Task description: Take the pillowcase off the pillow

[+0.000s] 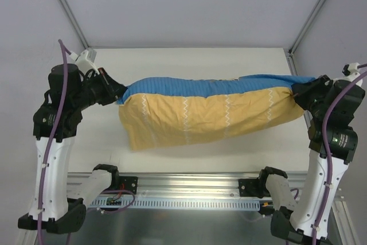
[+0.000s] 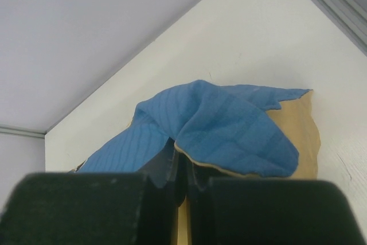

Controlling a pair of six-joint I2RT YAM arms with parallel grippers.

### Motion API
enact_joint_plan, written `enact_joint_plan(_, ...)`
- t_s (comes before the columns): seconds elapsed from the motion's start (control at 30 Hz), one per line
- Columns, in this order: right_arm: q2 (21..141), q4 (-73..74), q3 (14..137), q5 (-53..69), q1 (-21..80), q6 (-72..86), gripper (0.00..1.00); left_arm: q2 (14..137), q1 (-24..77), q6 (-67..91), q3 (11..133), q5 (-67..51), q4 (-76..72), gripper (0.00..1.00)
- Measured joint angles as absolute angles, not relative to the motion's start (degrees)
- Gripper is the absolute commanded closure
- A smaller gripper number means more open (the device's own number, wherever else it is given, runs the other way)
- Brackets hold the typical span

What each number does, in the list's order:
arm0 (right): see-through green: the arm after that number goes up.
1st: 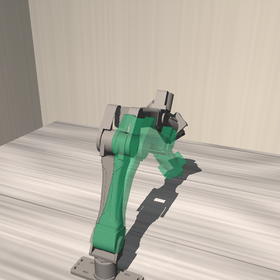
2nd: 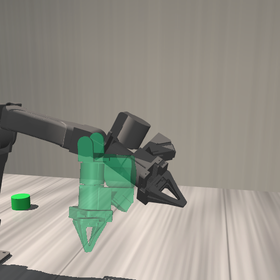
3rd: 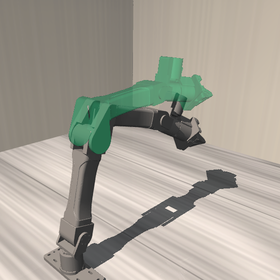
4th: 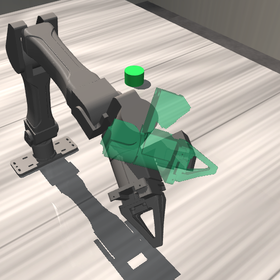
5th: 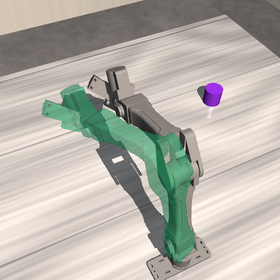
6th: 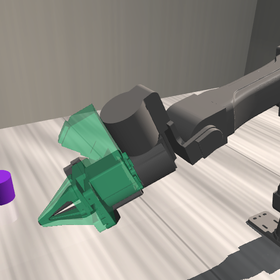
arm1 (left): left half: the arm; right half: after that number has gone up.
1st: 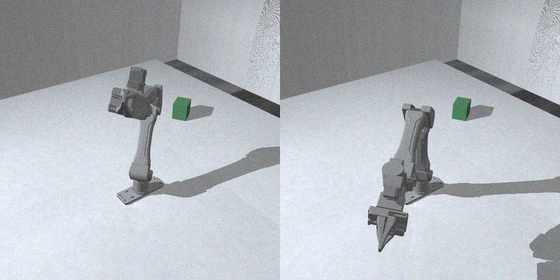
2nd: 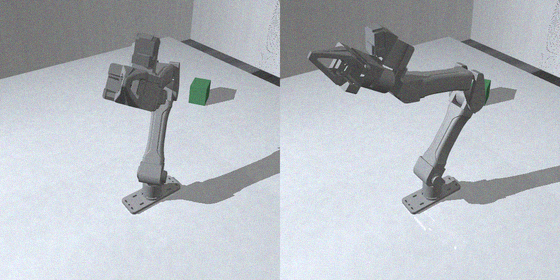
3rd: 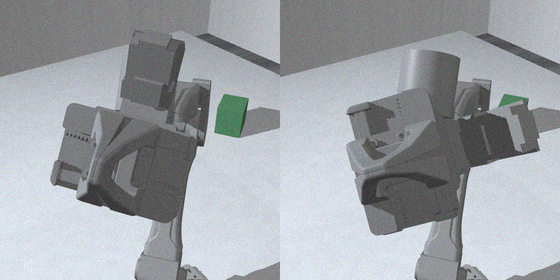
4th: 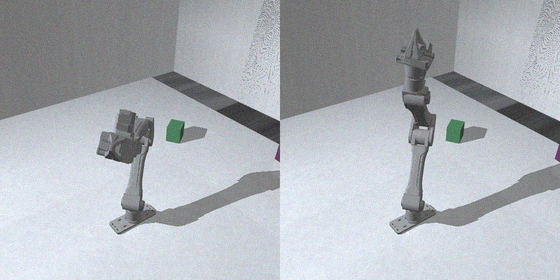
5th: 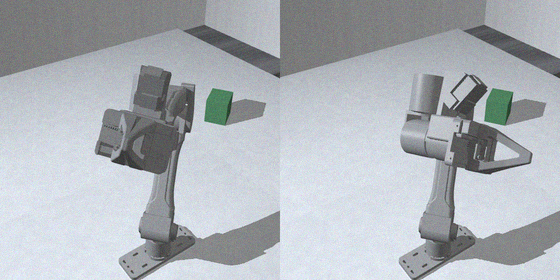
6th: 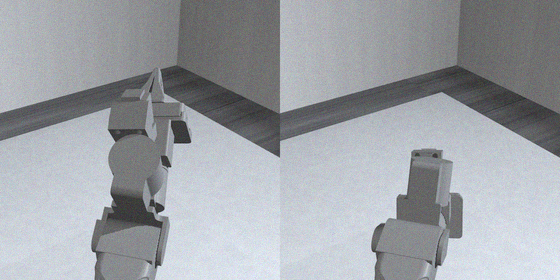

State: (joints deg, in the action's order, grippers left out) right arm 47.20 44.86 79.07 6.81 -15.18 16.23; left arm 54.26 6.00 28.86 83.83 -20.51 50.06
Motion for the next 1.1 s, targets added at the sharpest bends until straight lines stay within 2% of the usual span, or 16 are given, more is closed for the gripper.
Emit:
enact_joint_plan(0.3,41.5,46.6,83.4,3.6,-14.0,16.6,0.99,46.3,6.0,30.4,86.2,-17.1,49.9,1.0)
enact_joint_plan(0.47,44.9,45.1,82.5,4.0,-13.9,18.0,0.98,53.6,6.0,31.5,86.4,-14.4,49.3,1.0)
enact_joint_plan(0.53,50.8,43.5,82.5,4.5,-13.5,18.6,0.75,61.3,5.8,32.4,88.1,-14.5,48.4,1.0)
enact_joint_plan(0.57,55.0,42.7,83.0,4.8,-13.2,18.6,0.51,66.3,5.5,32.8,89.4,-14.9,47.8,0.79)
enact_joint_plan(0.63,64.5,42.5,87.1,6.2,-12.7,18.0,0.41,76.8,4.4,33.4,93.1,-16.6,46.0,0.56)
enact_joint_plan(0.7,78.0,45.4,97.3,7.4,-11.5,16.2,0.28,87.2,2.9,33.7,96.0,-20.1,42.5,0.33)
enact_joint_plan(0.73,82.7,45.1,100.3,7.1,-10.6,15.3,0.2,90.3,2.5,33.7,96.4,-21.2,41.5,0.26)
enact_joint_plan(0.77,85.9,44.3,101.3,6.6,-9.2,14.3,0.07,93.3,2.0,33.9,96.3,-22.2,40.8,0.19)
enact_joint_plan(0.83,86.2,43.5,96.7,5.5,-6.7,12.6,0.03,96.0,1.3,33.9,95.1,-22.5,40.1,0.07)
enact_joint_plan(0.97,77.5,43.9,85.5,5.3,-4.3,11.7,0.01,93.4,1.1,33.3,92.2,-22.6,39.7,0.06)
enact_joint_plan(1.1,71.0,42.5,84.1,4.7,-1.8,11.4,0.0,88.6,1.2,32.5,88.1,-23.7,39.8,0.06)
